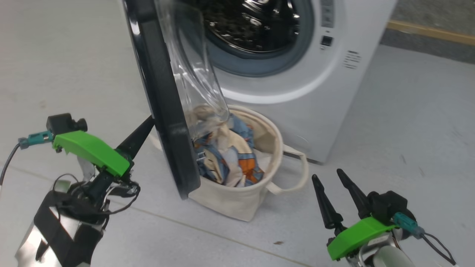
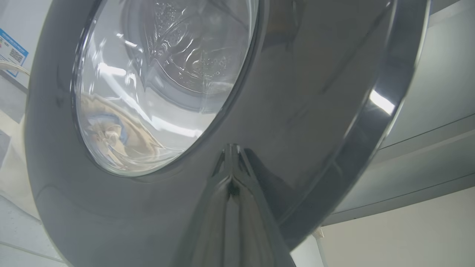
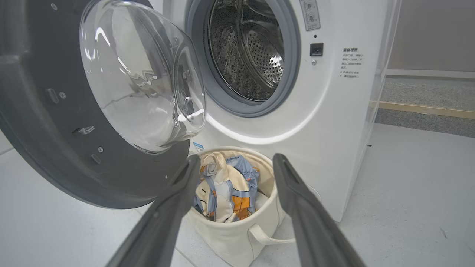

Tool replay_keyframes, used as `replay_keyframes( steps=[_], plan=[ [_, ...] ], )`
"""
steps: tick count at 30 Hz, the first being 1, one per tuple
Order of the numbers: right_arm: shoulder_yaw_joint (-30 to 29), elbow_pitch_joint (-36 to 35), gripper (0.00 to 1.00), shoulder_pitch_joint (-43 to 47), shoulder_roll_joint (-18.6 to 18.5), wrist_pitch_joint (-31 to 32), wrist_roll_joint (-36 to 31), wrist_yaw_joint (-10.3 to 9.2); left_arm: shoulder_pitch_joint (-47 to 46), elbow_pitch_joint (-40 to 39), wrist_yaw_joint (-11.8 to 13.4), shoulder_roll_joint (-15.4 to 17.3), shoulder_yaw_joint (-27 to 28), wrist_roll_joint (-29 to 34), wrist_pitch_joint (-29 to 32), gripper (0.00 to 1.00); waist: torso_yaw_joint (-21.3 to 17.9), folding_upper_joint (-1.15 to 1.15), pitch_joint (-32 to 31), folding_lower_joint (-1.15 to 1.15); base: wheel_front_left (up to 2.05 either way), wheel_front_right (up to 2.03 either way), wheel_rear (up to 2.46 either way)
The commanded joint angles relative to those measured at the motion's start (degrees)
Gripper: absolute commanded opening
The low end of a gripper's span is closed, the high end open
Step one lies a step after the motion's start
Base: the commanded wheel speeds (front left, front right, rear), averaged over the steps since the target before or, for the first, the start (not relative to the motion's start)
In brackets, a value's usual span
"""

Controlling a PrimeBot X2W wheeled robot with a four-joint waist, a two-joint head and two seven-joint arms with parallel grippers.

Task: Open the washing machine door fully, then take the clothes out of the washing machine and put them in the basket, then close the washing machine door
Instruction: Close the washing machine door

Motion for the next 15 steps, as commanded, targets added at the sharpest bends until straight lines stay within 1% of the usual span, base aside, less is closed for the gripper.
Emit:
replay_keyframes(
  steps=[1,2,9,15],
  plan=[
    [0.38,-2.08,1.0,-1.54,0.36,-0.73,-0.11,0.43,-2.36,-2.79,-0.41,1.16,1.3,-0.64,-0.91,0.0,-3.33,0.0,0.92,0.0,0.0,0.0,0.0],
    [0.38,-2.08,1.0,-1.54,0.36,-0.73,-0.11,0.43,-2.36,-2.79,-0.41,1.16,1.3,-0.64,-0.91,0.0,-3.33,0.0,0.92,0.0,0.0,0.0,0.0],
    [-0.66,-3.52,1.0,-2.06,0.85,-0.75,-0.72,0.43,-2.94,-4.27,-0.41,1.77,-0.24,-1.9,-3.5,0.0,-8.65,0.0,2.65,0.0,0.0,0.0,0.0],
    [-1.12,-4.65,1.0,-2.67,1.4,-0.76,-1.34,0.43,-3.89,-3.78,-0.41,2.62,-1.43,-2.02,-6.81,0.0,-12.73,0.0,4.42,0.0,0.0,0.0,0.0]
  ],
)
